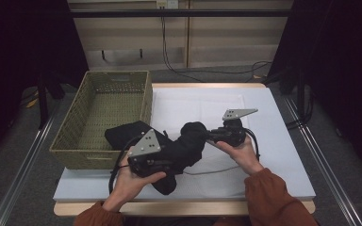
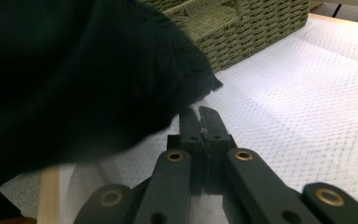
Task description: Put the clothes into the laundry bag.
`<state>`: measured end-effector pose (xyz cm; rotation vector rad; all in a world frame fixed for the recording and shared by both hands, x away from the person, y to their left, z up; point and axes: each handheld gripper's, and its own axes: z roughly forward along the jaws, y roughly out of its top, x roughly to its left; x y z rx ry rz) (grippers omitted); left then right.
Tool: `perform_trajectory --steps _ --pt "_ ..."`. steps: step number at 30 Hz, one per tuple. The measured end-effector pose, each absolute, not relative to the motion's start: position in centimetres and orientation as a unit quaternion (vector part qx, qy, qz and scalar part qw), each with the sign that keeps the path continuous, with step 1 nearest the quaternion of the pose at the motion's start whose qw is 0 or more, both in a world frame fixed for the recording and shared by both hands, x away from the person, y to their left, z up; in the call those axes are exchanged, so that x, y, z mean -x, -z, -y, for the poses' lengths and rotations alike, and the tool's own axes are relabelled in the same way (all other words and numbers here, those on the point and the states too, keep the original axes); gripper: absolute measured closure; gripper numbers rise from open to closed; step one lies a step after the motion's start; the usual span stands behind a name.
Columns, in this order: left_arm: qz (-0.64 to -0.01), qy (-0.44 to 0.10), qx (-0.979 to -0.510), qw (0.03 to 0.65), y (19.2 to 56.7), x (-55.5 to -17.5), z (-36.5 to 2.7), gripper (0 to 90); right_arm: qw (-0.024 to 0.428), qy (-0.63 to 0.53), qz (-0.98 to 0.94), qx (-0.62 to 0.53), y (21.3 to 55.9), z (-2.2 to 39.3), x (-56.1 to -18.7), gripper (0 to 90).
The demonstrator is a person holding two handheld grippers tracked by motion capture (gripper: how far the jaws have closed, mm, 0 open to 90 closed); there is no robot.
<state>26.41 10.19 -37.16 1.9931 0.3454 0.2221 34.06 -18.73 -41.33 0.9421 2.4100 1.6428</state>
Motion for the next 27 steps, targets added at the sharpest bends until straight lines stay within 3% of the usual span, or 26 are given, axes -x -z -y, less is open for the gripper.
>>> perform_trajectory --steps 17,27 --pt "-0.123 -0.088 -0.882 0.447 40.9 -27.1 -6.4 59.4 0.034 -0.525 -0.794 -0.304 41.7 18.0 -34.2 89.5" --pt "-0.139 -0.074 -0.906 0.393 44.9 -28.0 -4.7 45.7 0.038 -0.515 -0.801 -0.303 42.2 17.6 -34.1 89.5"
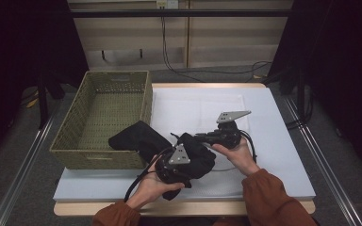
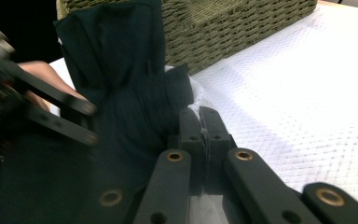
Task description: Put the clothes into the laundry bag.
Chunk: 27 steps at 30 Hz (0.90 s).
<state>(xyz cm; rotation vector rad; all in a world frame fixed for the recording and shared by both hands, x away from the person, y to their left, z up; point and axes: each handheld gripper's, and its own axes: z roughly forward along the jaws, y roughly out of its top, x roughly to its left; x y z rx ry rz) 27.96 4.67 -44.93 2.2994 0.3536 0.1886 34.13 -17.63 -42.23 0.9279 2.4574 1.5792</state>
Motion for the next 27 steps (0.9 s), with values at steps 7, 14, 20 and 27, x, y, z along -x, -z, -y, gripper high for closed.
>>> perform_trajectory --steps 7,14,20,27 --pt "-0.149 -0.063 -0.907 0.390 46.5 -28.2 -4.2 31.4 0.036 -0.514 -0.802 -0.301 42.4 17.6 -34.1 89.4" --pt "-0.168 -0.027 -0.905 0.390 45.4 -28.1 -4.9 19.0 0.038 -0.514 -0.802 -0.302 42.3 17.6 -34.0 89.4" --pt "-0.176 -0.023 -0.883 0.435 43.5 -28.1 -6.2 13.7 0.039 -0.514 -0.802 -0.302 42.4 17.7 -34.0 89.4" --pt "-0.177 -0.031 -0.867 0.464 41.6 -28.0 -7.3 13.2 0.039 -0.514 -0.802 -0.302 42.4 17.7 -34.0 89.4"
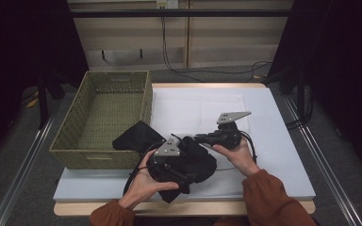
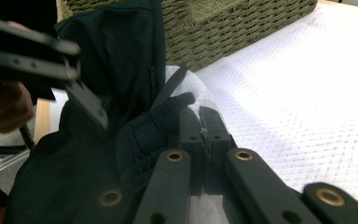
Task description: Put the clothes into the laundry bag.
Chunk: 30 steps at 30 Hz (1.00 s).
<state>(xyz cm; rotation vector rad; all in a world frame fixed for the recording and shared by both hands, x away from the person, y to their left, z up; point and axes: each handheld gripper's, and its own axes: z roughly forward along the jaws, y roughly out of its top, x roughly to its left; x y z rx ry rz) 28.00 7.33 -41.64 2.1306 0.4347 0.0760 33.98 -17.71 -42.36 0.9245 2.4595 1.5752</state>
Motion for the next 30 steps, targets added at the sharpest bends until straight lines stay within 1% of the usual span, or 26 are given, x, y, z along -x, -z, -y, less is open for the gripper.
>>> perform_trajectory --steps 3,6,8,9,10,12,15,17,19,21,22,23,26,28,30 --pt "-0.183 -0.033 -0.861 0.473 40.8 -28.2 -8.2 13.7 0.039 -0.514 -0.802 -0.300 42.3 17.8 -34.0 89.4" --pt "-0.197 -0.050 -0.847 0.492 39.8 -28.6 -9.9 17.0 0.039 -0.515 -0.802 -0.300 42.3 17.8 -34.0 89.4" --pt "-0.205 -0.081 -0.836 0.502 39.2 -28.9 -11.3 24.6 0.040 -0.514 -0.802 -0.301 42.3 17.8 -33.9 89.4" --pt "-0.226 -0.083 -0.828 0.507 38.6 -29.3 -12.5 25.8 0.039 -0.515 -0.802 -0.300 42.3 17.8 -33.9 89.4" --pt "-0.228 -0.083 -0.826 0.509 38.4 -29.4 -12.9 26.9 0.040 -0.515 -0.802 -0.300 42.3 17.8 -33.9 89.4" --pt "-0.244 -0.108 -0.821 0.505 37.7 -29.6 -14.5 31.2 0.038 -0.515 -0.802 -0.300 42.3 17.8 -33.9 89.4" --pt "-0.274 -0.124 -0.808 0.506 37.2 -30.0 -17.0 33.4 0.038 -0.514 -0.802 -0.300 42.3 17.7 -33.9 89.4" --pt "-0.294 -0.141 -0.807 0.492 37.3 -30.4 -18.4 33.0 0.039 -0.514 -0.803 -0.300 42.3 17.7 -33.9 89.4" --pt "-0.316 -0.140 -0.800 0.491 37.7 -30.8 -19.7 32.0 0.040 -0.514 -0.802 -0.300 42.3 17.7 -33.9 89.4" --pt "-0.326 -0.150 -0.798 0.484 38.2 -31.0 -20.3 29.1 0.038 -0.514 -0.803 -0.300 42.3 17.7 -33.9 89.4" --pt "-0.330 -0.150 -0.793 0.490 38.4 -31.0 -20.5 27.8 0.038 -0.514 -0.803 -0.300 42.3 17.7 -34.0 89.4" --pt "-0.332 -0.138 -0.787 0.501 38.6 -31.2 -20.8 27.2 0.038 -0.514 -0.803 -0.300 42.4 17.7 -34.0 89.4" --pt "-0.334 -0.129 -0.795 0.489 38.9 -31.4 -20.5 22.1 0.039 -0.514 -0.802 -0.303 42.3 17.7 -34.0 89.4" --pt "-0.328 -0.122 -0.802 0.484 39.1 -31.5 -19.9 21.6 0.039 -0.514 -0.802 -0.303 42.4 17.7 -34.0 89.4" --pt "-0.321 -0.127 -0.815 0.465 39.3 -31.6 -19.3 21.8 0.039 -0.514 -0.802 -0.302 42.3 17.7 -34.0 89.4"
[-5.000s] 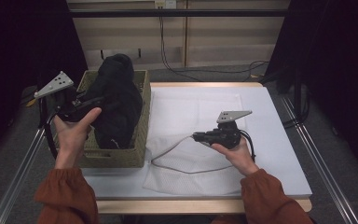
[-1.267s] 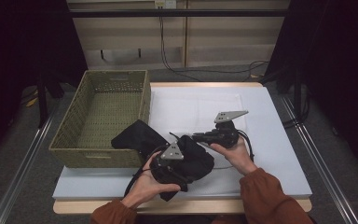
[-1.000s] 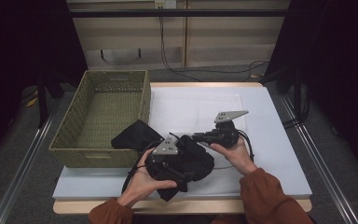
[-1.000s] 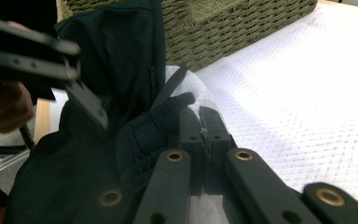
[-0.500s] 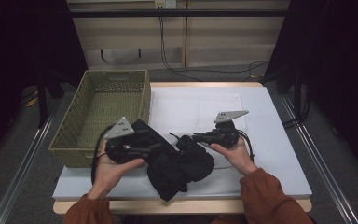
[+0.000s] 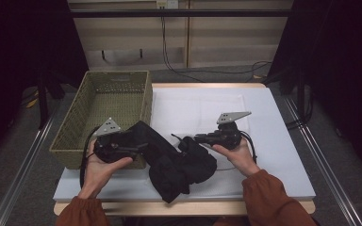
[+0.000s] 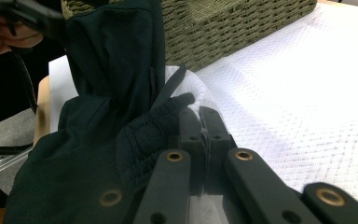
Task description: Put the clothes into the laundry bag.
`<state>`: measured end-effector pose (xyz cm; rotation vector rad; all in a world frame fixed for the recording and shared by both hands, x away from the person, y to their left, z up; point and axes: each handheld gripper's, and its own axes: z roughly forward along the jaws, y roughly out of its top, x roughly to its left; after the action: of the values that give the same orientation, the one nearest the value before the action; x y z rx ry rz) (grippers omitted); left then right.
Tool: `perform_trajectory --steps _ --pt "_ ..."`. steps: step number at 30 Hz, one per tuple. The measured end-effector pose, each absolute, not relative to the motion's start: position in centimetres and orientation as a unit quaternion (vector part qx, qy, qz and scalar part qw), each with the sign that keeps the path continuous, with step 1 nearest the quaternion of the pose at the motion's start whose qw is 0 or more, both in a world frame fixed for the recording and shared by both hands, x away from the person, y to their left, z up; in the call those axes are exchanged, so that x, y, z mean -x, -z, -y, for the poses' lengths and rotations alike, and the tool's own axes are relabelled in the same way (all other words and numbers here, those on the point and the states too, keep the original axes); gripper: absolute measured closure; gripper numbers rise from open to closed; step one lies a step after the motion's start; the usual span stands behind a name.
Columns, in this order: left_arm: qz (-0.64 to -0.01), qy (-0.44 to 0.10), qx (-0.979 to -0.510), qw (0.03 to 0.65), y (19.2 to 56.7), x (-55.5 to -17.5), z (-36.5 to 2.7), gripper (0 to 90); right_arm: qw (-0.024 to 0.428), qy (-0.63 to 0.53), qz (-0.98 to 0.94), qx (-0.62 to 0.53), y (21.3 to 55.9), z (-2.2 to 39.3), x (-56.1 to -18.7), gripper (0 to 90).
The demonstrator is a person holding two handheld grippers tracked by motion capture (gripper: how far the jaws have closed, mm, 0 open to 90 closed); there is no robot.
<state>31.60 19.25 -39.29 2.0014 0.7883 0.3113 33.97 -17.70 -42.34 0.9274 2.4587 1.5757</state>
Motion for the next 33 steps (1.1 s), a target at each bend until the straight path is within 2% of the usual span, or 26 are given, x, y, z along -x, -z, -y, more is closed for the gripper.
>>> perform_trajectory --steps 1,2,5,7,10,14,15,16,25,33 --pt "-0.316 -0.137 -0.820 0.457 39.3 -31.5 -19.0 23.4 0.041 -0.514 -0.802 -0.301 42.3 17.7 -33.9 89.3" --pt "-0.309 -0.149 -0.825 0.449 39.3 -31.4 -18.9 29.0 0.043 -0.515 -0.801 -0.302 42.3 17.7 -33.9 89.4" --pt "-0.312 -0.148 -0.821 0.455 39.1 -31.6 -19.3 50.9 0.043 -0.516 -0.801 -0.300 42.2 17.7 -33.8 89.4" --pt "-0.312 -0.144 -0.818 0.461 39.0 -31.7 -19.5 55.3 0.043 -0.516 -0.801 -0.301 42.2 17.7 -33.8 89.4" --pt "-0.318 -0.144 -0.814 0.464 38.6 -31.7 -19.7 67.4 0.042 -0.516 -0.801 -0.302 42.3 17.7 -33.9 89.4" --pt "-0.318 -0.156 -0.809 0.469 38.4 -31.5 -19.7 76.7 0.042 -0.516 -0.801 -0.302 42.3 17.7 -34.0 89.4" --pt "-0.320 -0.156 -0.806 0.473 38.4 -31.6 -19.8 82.7 0.041 -0.516 -0.801 -0.302 42.3 17.6 -34.0 89.4" --pt "-0.321 -0.156 -0.803 0.478 38.4 -31.6 -19.8 84.9 0.041 -0.515 -0.801 -0.302 42.3 17.6 -34.0 89.4" --pt "-0.315 -0.122 -0.792 0.509 37.7 -31.4 -19.2 86.4 0.039 -0.517 -0.800 -0.301 42.3 17.6 -34.0 89.4" --pt "-0.282 -0.117 -0.796 0.523 36.2 -30.6 -17.1 86.5 0.034 -0.518 -0.801 -0.299 42.2 17.6 -34.0 89.4"
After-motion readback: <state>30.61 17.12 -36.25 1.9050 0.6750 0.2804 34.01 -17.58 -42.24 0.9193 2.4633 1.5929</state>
